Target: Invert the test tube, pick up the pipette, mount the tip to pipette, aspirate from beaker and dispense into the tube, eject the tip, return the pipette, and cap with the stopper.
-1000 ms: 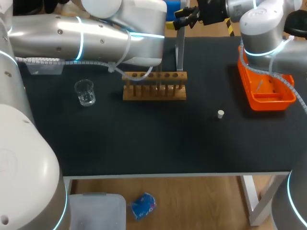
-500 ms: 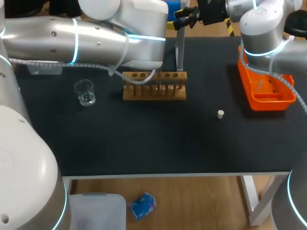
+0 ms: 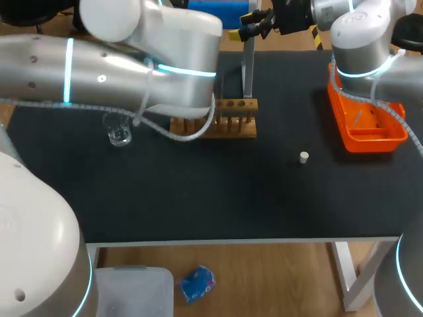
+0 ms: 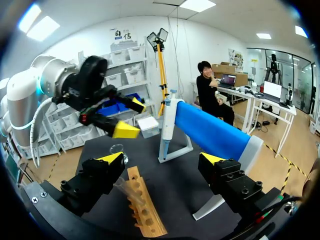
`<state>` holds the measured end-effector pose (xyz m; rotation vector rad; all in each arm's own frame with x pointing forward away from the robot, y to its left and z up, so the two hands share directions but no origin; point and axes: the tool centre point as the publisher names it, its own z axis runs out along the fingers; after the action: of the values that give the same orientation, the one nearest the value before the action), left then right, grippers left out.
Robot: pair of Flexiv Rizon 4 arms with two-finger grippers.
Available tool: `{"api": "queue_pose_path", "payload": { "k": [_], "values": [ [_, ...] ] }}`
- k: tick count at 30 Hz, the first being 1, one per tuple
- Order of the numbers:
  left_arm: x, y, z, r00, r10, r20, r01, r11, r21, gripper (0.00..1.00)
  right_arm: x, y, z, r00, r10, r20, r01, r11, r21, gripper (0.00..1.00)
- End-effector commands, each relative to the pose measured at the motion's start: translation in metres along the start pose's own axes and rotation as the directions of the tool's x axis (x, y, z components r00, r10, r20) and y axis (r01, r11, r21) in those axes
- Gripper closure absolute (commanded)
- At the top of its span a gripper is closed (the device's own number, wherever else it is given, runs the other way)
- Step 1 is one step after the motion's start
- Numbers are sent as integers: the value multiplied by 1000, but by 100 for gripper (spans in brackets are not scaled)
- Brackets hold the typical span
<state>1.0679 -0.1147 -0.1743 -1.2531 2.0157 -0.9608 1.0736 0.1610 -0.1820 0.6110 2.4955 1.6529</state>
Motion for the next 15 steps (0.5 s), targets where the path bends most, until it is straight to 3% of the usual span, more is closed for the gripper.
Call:
{"api": "queue_pose_path", "payload": {
  "k": [1, 6, 11, 15],
  "values": [
    [-2, 16, -50, 958, 85, -276, -70, 996, 62, 0, -1, 1, -1, 1000, 1, -4, -1, 1000, 5, 0],
    [13, 24, -73, 863, 180, -472, -146, 983, 107, 0, -1, 1, -1, 1000, 1, -4, -1, 1000, 5, 0],
    [25, 31, -88, 779, 255, -573, -222, 967, 127, 0, -1, 1, -1, 1000, 1, -4, -1, 1000, 5, 0],
    [38, 34, -97, 687, 321, -652, -290, 944, 159, 0, -1, 1, -1, 1000, 1, -4, -1, 1000, 5, 0]
  ]
}}
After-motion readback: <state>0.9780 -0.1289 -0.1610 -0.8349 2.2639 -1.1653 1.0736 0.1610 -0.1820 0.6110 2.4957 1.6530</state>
